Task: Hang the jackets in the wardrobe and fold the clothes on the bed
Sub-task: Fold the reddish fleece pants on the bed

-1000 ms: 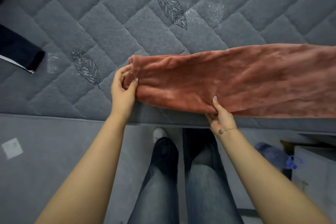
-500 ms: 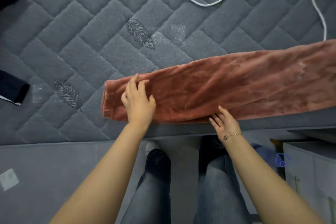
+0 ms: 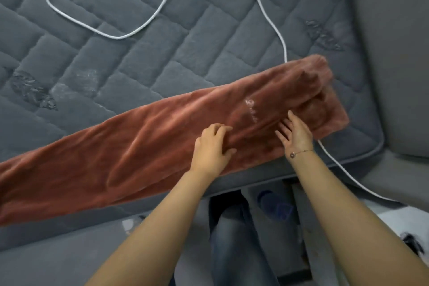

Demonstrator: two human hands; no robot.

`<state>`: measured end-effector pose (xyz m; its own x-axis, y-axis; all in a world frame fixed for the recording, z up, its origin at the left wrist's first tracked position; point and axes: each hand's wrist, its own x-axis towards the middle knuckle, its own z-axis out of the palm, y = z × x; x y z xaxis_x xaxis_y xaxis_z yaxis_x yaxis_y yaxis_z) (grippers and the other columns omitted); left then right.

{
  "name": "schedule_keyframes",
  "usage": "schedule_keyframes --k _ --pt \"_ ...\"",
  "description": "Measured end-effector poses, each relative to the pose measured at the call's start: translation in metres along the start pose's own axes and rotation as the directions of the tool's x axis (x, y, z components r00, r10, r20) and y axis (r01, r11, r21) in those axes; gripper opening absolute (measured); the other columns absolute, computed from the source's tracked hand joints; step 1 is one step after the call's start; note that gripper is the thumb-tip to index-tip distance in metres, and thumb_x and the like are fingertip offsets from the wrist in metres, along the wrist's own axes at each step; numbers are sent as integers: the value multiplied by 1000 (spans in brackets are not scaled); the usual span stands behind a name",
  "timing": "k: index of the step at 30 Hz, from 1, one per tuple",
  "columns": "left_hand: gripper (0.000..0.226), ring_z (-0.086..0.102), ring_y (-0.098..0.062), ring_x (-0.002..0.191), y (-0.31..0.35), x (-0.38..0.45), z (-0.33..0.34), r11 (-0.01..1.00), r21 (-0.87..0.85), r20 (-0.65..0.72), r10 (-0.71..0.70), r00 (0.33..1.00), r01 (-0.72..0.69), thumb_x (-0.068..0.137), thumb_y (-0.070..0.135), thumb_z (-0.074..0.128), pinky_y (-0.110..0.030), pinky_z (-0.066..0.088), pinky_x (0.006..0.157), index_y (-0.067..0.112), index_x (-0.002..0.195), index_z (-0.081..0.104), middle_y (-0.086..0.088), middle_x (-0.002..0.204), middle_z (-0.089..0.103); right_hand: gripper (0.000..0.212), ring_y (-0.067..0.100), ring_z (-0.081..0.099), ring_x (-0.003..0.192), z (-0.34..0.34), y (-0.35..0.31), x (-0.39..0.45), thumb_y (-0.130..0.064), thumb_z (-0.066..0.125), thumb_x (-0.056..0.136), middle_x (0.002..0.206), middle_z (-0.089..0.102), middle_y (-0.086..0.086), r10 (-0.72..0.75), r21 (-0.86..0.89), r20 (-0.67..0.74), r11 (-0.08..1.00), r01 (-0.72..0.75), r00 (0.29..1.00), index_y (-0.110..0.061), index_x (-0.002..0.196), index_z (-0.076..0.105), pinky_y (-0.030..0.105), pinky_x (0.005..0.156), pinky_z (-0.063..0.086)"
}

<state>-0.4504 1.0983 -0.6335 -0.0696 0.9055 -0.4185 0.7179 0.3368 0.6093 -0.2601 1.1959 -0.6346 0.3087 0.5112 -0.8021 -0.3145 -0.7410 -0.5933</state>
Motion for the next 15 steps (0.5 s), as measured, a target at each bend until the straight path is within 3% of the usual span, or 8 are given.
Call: schedule_keyframes --k 2,4,6,9,12,15 --pt "65 36 -23 127 15 19 24 974 216 9 -67 998 64 83 45 69 -40 32 101 30 139 42 1 138 38 47 25 57 117 1 -25 24 -31 65 92 126 60 5 -47 -10 35 999 48 998 -14 134 52 35 87 50" --pt "56 40 -26 120 20 32 35 937 333 -67 -87 994 105 83 42 69 -40 34 94 30 135 49 -1 131 42 52 23 60 110 7 -42 44 -34 69 88 119 63 2 -94 -40 33 995 95 995 -14 133 52 37 83 55" --pt "33 51 -30 104 20 38 36 963 268 -188 7 982 44 86 26 69 -40 41 82 23 119 67 -4 115 55 47 21 63 105 10 -54 58 -30 71 87 120 64 5 -140 -79 -2 987 139 990 -11 126 55 39 85 57" --pt "13 58 -24 88 15 34 25 969 153 -260 227 939 -192 89 18 69 -33 49 73 15 100 76 -2 97 62 12 14 63 92 -3 -62 62 -20 66 90 102 67 0 -286 -144 -86 951 272 954 -14 99 63 22 78 52" --pt "16 57 -12 84 21 16 14 942 56 -149 335 930 -330 91 24 65 -23 46 72 17 100 77 5 93 60 4 2 61 84 -38 -54 51 -16 64 90 93 65 -10 -388 -147 -130 918 369 912 -17 93 64 7 70 46" --pt "16 61 -12 85 32 -2 19 966 -6 114 256 960 -257 90 22 69 -27 49 76 21 104 77 9 94 60 12 8 62 91 -78 -32 44 -14 62 92 97 65 -7 -310 -155 -187 946 284 932 -13 103 63 12 75 48"
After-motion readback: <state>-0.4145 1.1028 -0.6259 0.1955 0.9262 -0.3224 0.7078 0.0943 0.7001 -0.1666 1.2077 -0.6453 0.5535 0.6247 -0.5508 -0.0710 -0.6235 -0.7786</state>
